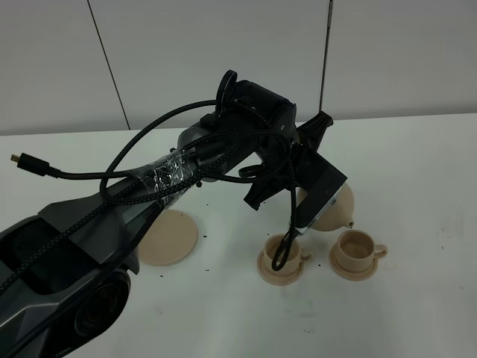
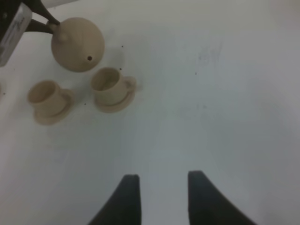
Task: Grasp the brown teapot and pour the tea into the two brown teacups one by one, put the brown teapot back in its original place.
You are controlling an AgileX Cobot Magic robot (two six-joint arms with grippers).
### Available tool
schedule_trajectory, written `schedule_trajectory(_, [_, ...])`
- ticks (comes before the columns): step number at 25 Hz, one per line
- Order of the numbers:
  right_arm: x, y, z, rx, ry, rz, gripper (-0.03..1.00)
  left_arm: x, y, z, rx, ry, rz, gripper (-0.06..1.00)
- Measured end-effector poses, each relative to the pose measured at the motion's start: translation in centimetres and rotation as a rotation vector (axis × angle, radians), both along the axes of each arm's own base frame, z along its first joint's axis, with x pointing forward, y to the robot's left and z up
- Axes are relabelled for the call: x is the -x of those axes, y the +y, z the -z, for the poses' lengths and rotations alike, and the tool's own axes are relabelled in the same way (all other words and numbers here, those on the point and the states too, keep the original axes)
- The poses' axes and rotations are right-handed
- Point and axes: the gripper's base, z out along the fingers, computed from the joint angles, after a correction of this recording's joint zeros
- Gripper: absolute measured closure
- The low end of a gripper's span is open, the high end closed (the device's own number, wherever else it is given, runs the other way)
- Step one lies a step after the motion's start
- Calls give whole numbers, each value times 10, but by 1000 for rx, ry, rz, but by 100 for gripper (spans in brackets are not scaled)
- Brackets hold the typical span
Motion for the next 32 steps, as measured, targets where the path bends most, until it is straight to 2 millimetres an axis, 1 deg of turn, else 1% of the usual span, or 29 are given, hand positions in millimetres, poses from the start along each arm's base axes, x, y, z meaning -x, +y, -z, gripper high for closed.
schedule_trajectory(6, [0, 0, 0, 0, 0, 0, 72, 1, -2, -1, -41, -36, 30, 77])
schedule_trajectory(21, [0, 0, 0, 0, 0, 0, 72, 4, -12, -3, -34, -87, 92, 77])
schedule_trajectory(32, [0, 0, 0, 0, 0, 0, 72, 4, -12, -3, -55, -99, 135, 77])
